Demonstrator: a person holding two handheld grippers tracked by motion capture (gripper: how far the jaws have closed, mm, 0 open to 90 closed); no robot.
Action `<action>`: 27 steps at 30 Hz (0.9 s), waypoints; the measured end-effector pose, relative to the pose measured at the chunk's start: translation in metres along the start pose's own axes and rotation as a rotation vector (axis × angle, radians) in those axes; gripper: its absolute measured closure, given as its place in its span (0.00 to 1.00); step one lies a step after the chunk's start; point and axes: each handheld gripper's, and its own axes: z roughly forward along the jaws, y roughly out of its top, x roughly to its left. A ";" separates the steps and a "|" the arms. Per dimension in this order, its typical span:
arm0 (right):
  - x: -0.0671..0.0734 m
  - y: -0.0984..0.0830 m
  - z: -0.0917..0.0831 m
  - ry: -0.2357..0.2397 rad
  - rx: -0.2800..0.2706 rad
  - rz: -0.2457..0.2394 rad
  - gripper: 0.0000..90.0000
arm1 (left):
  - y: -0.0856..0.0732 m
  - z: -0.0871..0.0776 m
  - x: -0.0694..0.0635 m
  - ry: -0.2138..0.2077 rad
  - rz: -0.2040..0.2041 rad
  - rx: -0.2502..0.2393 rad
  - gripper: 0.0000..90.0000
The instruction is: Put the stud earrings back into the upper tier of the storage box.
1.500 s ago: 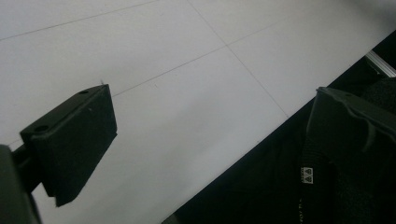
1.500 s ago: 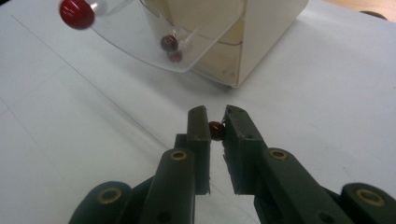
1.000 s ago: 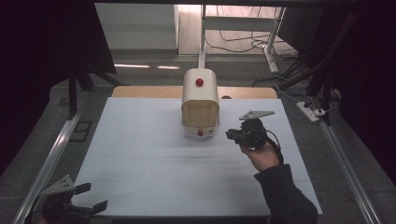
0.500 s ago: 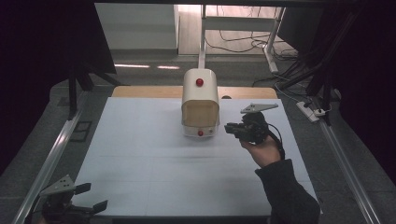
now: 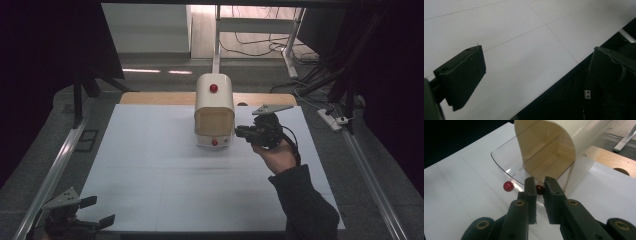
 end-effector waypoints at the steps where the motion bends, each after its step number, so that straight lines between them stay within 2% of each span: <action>1: 0.001 0.002 0.001 0.001 0.000 -0.003 0.89 | 0.000 0.000 0.000 0.000 0.000 0.000 0.02; 9: 0.010 0.012 0.011 0.015 0.007 -0.030 0.89 | 0.000 0.000 0.000 0.001 0.004 0.002 0.02; 27: 0.019 0.022 0.040 0.021 0.050 -0.065 0.89 | 0.000 0.000 0.000 0.000 0.005 0.003 0.02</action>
